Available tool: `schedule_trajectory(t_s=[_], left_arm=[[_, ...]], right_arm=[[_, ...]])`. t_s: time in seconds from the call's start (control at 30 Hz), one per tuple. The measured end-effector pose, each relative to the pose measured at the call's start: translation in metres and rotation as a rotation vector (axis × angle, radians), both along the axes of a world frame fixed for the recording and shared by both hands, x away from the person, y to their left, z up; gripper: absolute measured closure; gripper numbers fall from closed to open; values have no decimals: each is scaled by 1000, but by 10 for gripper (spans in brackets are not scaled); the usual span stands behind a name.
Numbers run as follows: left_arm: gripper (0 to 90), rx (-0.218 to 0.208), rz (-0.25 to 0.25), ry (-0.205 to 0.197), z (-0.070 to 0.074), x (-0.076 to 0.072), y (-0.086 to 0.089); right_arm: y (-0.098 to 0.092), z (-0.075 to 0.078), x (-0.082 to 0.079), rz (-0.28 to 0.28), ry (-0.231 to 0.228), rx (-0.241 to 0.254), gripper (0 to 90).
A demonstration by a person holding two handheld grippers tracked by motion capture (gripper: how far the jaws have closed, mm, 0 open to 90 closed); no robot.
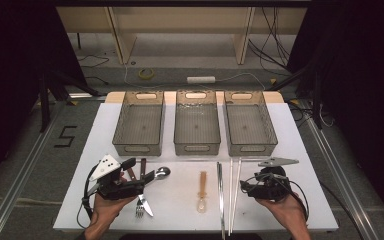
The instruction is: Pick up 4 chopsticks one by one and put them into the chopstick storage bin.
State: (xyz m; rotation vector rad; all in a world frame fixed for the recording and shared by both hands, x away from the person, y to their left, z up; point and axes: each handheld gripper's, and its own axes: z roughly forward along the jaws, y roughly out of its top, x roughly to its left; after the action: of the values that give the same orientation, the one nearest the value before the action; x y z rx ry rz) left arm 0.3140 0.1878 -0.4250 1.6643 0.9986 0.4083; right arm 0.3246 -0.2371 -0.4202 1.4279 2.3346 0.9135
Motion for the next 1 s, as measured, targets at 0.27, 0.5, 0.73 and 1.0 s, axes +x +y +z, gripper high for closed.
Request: schedule_trajectory(t_s=[0.27,0.5,0.73,1.0], left_arm=[[155,10,-5,-9,1,-1,-1],[155,6,-7,-13,1,-1,0],[155,6,-7,-14,1,-1,0],[155,9,-10,-16,1,-1,0]], right_arm=[[12,-6,22,18,105,-67,474],[27,-14,39,30,190,-140,518],[31,-23,48,21,226,-173,532],[36,-31,56,19,276,-206,586]])
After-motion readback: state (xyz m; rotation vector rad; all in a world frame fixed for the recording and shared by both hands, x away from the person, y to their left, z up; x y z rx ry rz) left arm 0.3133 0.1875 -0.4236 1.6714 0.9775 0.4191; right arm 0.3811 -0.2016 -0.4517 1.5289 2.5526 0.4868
